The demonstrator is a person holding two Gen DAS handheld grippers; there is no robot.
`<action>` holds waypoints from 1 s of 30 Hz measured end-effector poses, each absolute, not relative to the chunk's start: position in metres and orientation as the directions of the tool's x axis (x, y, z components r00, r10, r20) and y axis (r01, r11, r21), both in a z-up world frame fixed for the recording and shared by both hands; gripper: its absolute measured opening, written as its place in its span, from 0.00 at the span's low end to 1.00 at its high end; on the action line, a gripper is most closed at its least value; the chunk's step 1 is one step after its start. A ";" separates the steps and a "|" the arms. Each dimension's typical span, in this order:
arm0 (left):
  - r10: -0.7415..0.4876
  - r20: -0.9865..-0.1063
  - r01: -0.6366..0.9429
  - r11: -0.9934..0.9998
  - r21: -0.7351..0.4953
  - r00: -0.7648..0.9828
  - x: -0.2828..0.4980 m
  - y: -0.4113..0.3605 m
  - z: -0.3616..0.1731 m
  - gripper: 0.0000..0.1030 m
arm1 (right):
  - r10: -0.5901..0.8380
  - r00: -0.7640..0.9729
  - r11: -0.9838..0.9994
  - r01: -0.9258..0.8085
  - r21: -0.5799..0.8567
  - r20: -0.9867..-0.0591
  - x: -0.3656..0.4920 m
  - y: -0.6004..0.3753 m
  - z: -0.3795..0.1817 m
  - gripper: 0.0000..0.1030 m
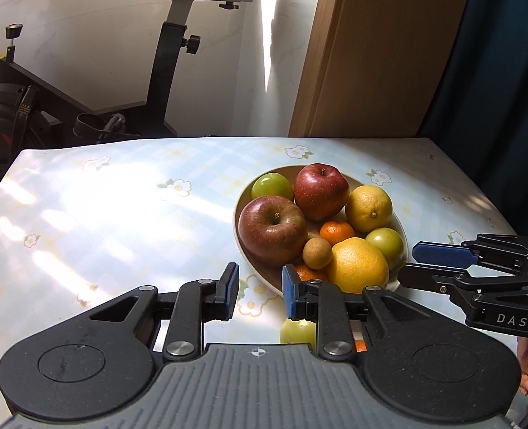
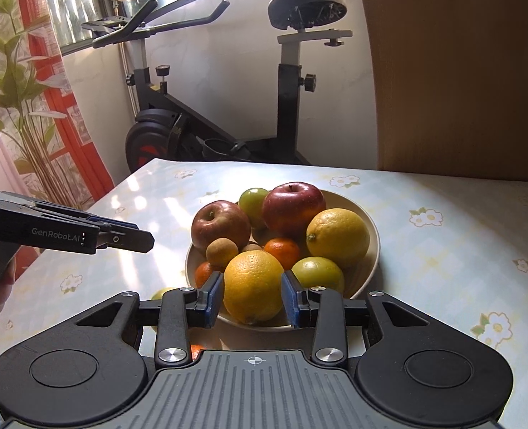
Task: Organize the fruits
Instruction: 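Move the left tool to a yellow-green apple while the right tool reaches another mandarin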
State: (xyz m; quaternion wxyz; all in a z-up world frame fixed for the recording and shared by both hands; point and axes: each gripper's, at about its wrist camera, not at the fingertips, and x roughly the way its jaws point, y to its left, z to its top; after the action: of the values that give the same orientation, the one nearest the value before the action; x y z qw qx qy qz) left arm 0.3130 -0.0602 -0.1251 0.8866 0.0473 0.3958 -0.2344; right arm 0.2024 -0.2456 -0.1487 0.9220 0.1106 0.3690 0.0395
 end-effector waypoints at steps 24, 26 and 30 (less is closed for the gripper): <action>-0.362 -0.753 0.422 0.898 -0.124 0.549 0.297 -0.035 -0.143 0.27 | 0.225 0.597 0.973 -0.097 0.209 -0.770 0.188 -0.196 -0.184 0.36; -0.371 -0.754 0.427 0.895 -0.133 0.543 0.297 -0.037 -0.143 0.27 | 0.229 0.597 0.972 -0.096 0.215 -0.769 0.188 -0.197 -0.184 0.36; -0.385 -0.756 0.435 0.888 -0.148 0.530 0.297 -0.041 -0.143 0.28 | 0.233 0.601 0.971 -0.096 0.221 -0.765 0.186 -0.198 -0.185 0.34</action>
State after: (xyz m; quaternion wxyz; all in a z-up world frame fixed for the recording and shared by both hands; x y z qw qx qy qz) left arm 0.2971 -0.0413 -0.1425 0.8742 0.0294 0.4243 -0.2344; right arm 0.1860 -0.1981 -0.1849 0.8911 0.0786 0.4373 0.0922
